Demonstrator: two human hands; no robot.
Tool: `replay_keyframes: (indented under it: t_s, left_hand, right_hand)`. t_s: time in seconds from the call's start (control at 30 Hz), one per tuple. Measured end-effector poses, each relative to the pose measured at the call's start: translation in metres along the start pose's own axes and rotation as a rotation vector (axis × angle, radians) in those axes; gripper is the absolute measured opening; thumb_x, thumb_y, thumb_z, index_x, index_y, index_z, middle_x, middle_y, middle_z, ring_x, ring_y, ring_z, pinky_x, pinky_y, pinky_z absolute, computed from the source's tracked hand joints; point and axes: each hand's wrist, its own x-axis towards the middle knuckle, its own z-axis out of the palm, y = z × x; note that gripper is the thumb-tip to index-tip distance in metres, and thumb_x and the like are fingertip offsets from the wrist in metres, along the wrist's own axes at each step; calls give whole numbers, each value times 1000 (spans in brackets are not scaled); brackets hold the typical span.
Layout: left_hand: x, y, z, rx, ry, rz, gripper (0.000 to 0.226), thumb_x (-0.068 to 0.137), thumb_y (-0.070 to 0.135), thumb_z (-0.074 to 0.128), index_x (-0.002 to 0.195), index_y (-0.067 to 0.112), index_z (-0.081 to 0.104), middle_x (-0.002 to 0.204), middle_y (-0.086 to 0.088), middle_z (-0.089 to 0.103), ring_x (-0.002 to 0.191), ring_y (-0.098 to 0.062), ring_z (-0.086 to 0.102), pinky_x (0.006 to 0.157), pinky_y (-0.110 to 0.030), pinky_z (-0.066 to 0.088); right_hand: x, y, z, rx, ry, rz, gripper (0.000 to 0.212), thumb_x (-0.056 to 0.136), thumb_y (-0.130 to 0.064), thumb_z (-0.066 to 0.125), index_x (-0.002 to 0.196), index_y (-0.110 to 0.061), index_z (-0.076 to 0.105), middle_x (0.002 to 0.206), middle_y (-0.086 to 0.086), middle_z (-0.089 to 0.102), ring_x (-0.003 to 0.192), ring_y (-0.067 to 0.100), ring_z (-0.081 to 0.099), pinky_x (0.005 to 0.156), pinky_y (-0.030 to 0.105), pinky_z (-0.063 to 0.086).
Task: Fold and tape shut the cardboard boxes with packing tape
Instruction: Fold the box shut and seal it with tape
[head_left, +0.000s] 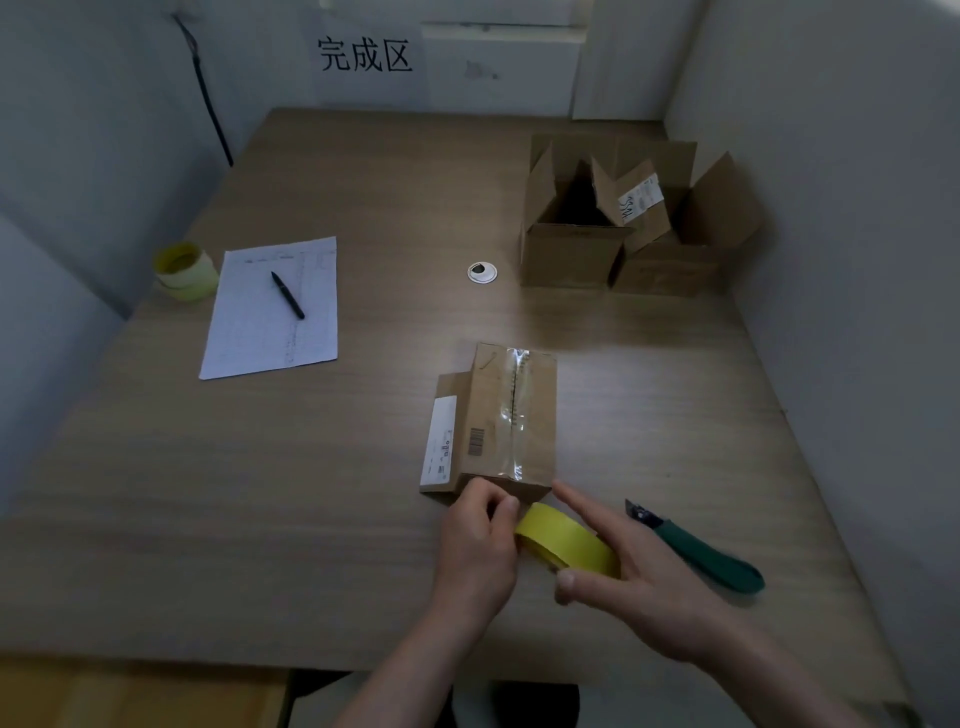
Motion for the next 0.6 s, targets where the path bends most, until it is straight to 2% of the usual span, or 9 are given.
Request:
replay_keyframes:
  t_s: [0.07,0.13,0.17,0.23,0.27,0.37,0.5,0.6]
  left_hand:
    - [-1,0,-3,-6,59,0,21,94,15,57,73,18,54,65,1,60,65,-18,60,61,-40,53]
    - [1,0,-8,-13,148,3,23,94,14,55,72,18,53,59,-1,61,56,-7,60,55,-24,48]
    - [3,-1,-11,-10,188,2,22,95,13,54,73,17,53,58,-2,61,53,-6,59,54,-23,46]
    - [9,-5,-15,26,225,19,21,95,15,55,74,14,54,59,-3,61,57,-15,60,58,-36,49]
    - [12,-7,-16,39,220,27,20,95,15,55,75,12,54,62,-4,62,60,-21,61,60,-41,50]
    - [17,-12,-12,56,220,23,18,95,15,56,77,10,54,67,-8,62,63,-30,61,62,-48,51]
    - [27,-19,-10,107,243,14,17,95,16,56,79,10,55,73,-9,63,71,-29,61,64,-36,48]
    - [34,-20,-11,141,247,38,15,94,14,57,79,9,55,76,-8,63,73,-28,58,65,-36,46]
  right_hand:
    - [-1,0,5,124,43,-40,70,73,-48,78,135,-55,48,119,-15,60,78,15,67,68,30,55]
    - [1,1,1,110,131,-48,62,70,-52,75,129,-51,57,114,-13,63,69,8,63,62,29,52]
    - [2,2,-5,-22,159,-45,60,71,-59,71,129,-51,57,111,-19,64,70,2,62,65,27,50]
    - [9,6,-18,-429,171,-58,51,80,-68,56,129,-53,56,100,-29,63,75,-7,59,72,24,45]
    - [15,7,-22,-584,196,-58,46,86,-66,52,130,-51,56,98,-27,66,79,-6,60,73,26,45]
    - [36,10,-24,-813,317,-55,41,93,-59,48,131,-47,57,104,-9,74,91,15,66,74,32,48]
    - [56,16,-19,-948,371,-42,48,91,-63,41,134,-48,53,105,-7,74,94,20,66,72,32,45]
    - [61,19,-17,-980,386,-24,52,90,-65,37,138,-47,48,113,-6,73,100,23,66,75,34,47]
